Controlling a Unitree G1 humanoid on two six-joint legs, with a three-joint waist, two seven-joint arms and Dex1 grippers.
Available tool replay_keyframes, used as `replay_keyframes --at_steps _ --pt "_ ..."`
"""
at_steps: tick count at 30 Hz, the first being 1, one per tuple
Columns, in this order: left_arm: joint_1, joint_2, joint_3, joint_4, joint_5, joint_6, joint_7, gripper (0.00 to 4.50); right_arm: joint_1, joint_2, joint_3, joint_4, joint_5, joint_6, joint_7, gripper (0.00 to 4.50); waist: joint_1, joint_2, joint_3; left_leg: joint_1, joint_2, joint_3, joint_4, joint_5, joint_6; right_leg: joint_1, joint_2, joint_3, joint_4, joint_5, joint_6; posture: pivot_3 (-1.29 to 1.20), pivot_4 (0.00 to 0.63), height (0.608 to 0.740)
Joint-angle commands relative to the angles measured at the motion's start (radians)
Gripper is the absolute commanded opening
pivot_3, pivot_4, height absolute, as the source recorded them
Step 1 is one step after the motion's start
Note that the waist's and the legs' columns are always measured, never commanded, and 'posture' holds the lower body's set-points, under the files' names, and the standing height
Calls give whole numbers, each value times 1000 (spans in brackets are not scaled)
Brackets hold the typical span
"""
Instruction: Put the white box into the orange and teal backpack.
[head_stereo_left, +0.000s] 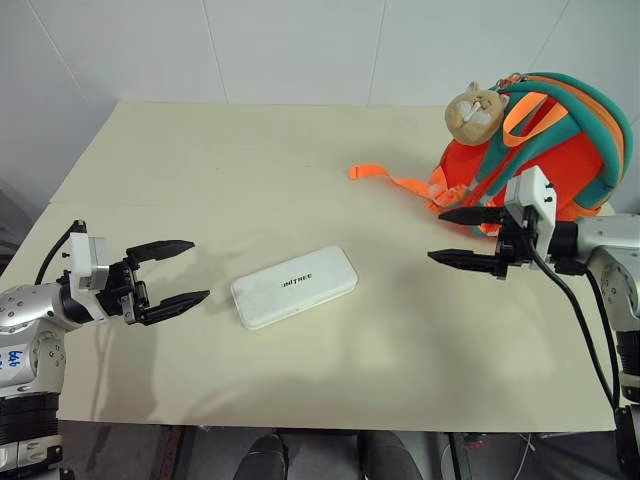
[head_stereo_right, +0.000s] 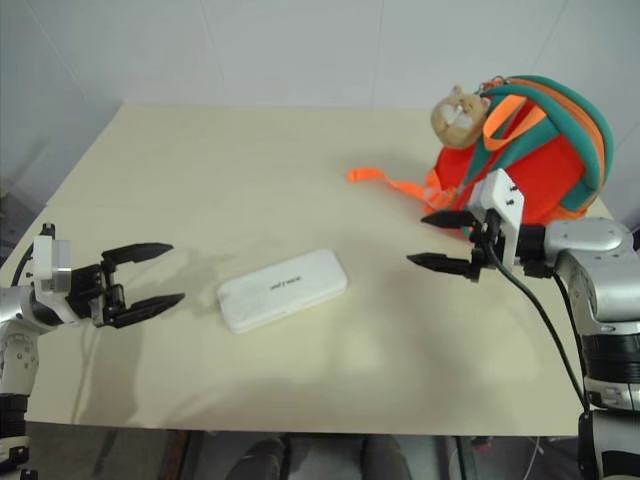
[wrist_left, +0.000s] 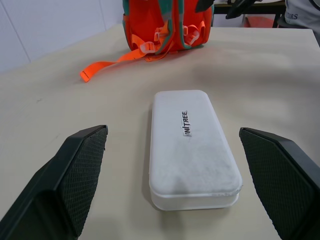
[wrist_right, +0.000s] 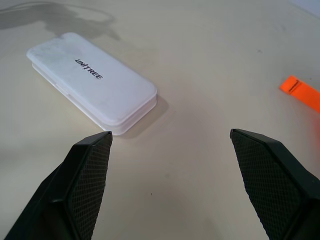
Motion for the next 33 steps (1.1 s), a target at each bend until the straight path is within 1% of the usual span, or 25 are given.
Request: replay_keyframes --at_steps 1,4,6,9,12,13,14,15,17,19,21,24,26,28,31,33 --pt "9 33 36 -42 -24 10 3 4500 -15 11 -26 -61 27 -21 -11 4484 0 0 0 0 0 0 0 0 0 0 0 0 0 0 0 0 150 740" --pt "-5 34 32 -29 -13 3 12 4500 -13 50 -32 -66 35 -35 -42 4484 0 0 0 0 0 0 0 0 0 0 0 0 0 0 0 0 150 740" --pt "-2 28 29 -53 -25 22 28 4500 -2 64 -32 -63 23 -42 -64 4484 0 0 0 0 0 0 0 0 0 0 0 0 0 0 0 0 150 740" --pt "-23 27 15 -55 -35 42 26 4500 8 53 -14 -92 11 -32 -62 4484 3 0 0 0 0 0 0 0 0 0 0 0 0 0 0 0 150 740" --pt "-47 20 -4 -42 -20 40 33 4500 -1 45 -5 -126 12 26 -97 4484 4 0 0 0 0 0 0 0 0 0 0 0 0 0 0 0 150 740" --pt "-39 16 -8 -80 -28 64 53 4500 -60 75 18 -88 -53 61 -205 4484 3 0 0 0 0 0 0 0 0 0 0 0 0 0 0 0 150 740" --pt "-31 11 -11 -115 -34 88 80 4500 -163 119 32 -6 -68 248 -322 4484 -5 0 0 0 0 0 1 0 0 0 0 0 0 0 0 0 150 740" --pt "-24 8 -10 -136 -38 104 97 4500 -238 154 39 50 -76 392 -407 4484 -16 0 0 1 -1 1 1 0 0 0 0 2 1 1 0 0 150 740" --pt "5 16 -13 -174 -35 148 127 4500 -221 187 33 -5 -81 259 -394 4484 -14 -1 0 1 0 6 -1 2 0 -4 0 7 0 5 0 0 150 740" --pt "36 13 -3 -213 -45 172 148 4500 -177 189 34 -91 -62 265 -390 4484 -4 -1 -1 1 3 5 -2 1 -1 -5 4 6 0 4 -2 0 150 740" --pt "60 14 -8 -259 -57 237 193 4500 -124 183 51 -152 -53 257 -366 4484 2 -1 -1 0 7 6 -6 1 -2 -6 6 7 1 4 -2 0 150 740" --pt "93 51 -25 -315 -83 363 220 4500 -67 148 93 -219 -39 263 -300 4484 2 -1 -1 -12 6 6 0 0 -1 -16 6 7 5 4 -1 0 150 740" --pt "98 69 -34 -334 -91 422 229 4500 -51 150 97 -241 -22 248 -275 4484 0 -1 -1 -13 5 7 1 0 -1 -17 5 6 5 5 -1 0 150 740" --pt "101 64 -21 -348 -102 424 229 4500 -47 164 94 -262 -6 233 -268 4484 0 -1 -1 -12 4 10 1 0 0 -17 3 5 5 5 -1 0 150 740" --pt "113 13 6 -406 -103 387 285 4500 -37 177 131 -259 -7 197 -233 4484 -1 -2 -1 -10 5 12 2 0 0 -16 4 5 5 6 -1 0 150 740" --pt "122 16 -1 -405 -87 400 297 4500 -51 195 154 -230 -26 179 -236 4484 0 -2 -1 -9 6 13 2 0 0 -15 4 5 2 7 -1 0 150 740"
